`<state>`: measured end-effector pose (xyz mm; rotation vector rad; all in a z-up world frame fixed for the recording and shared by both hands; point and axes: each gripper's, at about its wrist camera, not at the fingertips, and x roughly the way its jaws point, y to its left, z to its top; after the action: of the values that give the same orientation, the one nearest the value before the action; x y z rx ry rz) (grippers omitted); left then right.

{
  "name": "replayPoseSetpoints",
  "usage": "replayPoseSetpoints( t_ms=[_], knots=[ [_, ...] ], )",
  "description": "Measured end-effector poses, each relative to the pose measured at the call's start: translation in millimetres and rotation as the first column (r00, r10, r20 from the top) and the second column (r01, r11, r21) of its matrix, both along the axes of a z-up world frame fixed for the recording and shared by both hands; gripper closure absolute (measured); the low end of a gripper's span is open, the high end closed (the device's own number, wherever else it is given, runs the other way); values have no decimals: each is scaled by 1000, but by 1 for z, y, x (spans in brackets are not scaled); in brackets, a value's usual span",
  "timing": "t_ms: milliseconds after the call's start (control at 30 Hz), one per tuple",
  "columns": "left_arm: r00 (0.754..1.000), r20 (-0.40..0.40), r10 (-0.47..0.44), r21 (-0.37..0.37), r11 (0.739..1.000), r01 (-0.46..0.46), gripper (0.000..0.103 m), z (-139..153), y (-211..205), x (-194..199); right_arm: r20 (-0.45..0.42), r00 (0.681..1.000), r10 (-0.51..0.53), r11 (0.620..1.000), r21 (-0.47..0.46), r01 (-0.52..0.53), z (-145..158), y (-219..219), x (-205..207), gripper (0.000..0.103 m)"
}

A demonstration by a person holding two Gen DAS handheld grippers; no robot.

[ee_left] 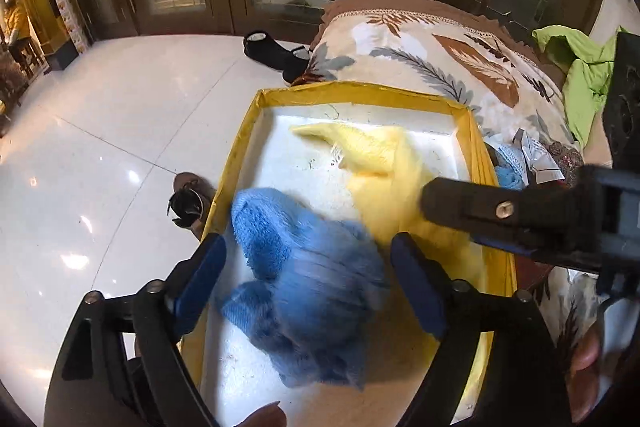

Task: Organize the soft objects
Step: 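Carry both towels over the yellow-rimmed box and open both tools to drop them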

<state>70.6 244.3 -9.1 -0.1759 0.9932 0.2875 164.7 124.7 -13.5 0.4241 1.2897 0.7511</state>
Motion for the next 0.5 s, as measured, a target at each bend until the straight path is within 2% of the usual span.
replayPoseSetpoints(
  t_ms=[133, 300, 500],
  knots=[
    [1000, 19, 14, 47, 999, -14, 0, 8, 0, -4, 34, 999, -8, 1000, 23, 7, 24, -17, -6, 39],
    [998, 57, 7, 127, 992, -14, 0, 29, -7, -14, 104, 994, -31, 999, 42, 27, 53, -57, -13, 38],
    [996, 84, -27, 161, 987, 13, 0, 48, -27, -21, 179, 982, -59, 998, 18, 57, 74, -107, -30, 36]
  ],
)
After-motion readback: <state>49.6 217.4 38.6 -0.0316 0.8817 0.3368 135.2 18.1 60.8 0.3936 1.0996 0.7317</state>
